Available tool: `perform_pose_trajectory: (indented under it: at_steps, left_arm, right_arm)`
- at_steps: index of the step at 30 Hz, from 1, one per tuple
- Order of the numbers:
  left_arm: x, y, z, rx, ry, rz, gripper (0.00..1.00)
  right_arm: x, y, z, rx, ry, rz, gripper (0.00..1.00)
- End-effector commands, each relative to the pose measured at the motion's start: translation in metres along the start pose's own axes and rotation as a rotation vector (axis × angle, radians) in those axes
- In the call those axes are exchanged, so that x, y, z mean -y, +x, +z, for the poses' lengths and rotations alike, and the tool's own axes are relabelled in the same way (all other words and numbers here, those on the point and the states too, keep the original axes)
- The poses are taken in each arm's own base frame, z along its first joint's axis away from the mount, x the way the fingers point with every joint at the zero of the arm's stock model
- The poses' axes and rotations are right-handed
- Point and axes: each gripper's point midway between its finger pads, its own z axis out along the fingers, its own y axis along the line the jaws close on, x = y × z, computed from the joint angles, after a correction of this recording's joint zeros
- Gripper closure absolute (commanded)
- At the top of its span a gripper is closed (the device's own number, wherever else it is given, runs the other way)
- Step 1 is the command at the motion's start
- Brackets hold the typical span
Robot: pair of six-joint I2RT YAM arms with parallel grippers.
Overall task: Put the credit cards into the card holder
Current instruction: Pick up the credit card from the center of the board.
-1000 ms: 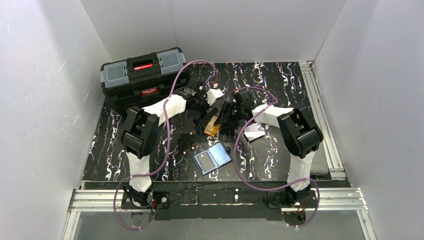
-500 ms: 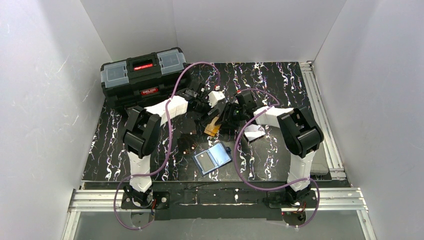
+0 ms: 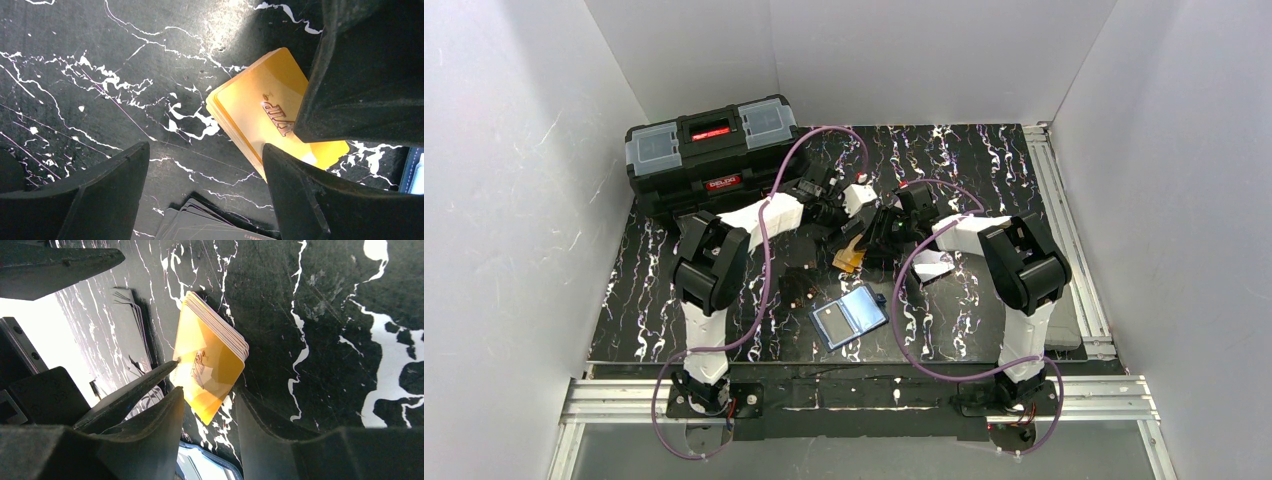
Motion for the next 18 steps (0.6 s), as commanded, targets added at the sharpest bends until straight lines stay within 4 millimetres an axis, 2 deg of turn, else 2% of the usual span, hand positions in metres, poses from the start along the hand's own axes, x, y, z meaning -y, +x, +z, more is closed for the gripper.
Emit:
perform_pose_trajectory:
  at_steps: [1,12,15,18]
  left_arm:
    - [0.005,0.006,0.008,-0.021,0.018,0.017,0.18]
    - [0.036,0.000,0.014,-0.017,0.083,0.028,0.18]
    - [0.036,-0.008,0.007,-0.009,0.085,0.015,0.18]
    - [0.025,-0.020,-0.007,0.026,0.060,-0.002,0.17]
  right_arm:
    - [0.022,0.009,0.006,-0.022,0.049,0.031,0.50]
    - [0.027,0.013,0.010,-0.038,0.047,0.062,0.52]
    - [0.031,0.014,0.010,-0.038,0.053,0.067,0.52]
    - [0.034,0.015,0.010,-0.038,0.053,0.076,0.53]
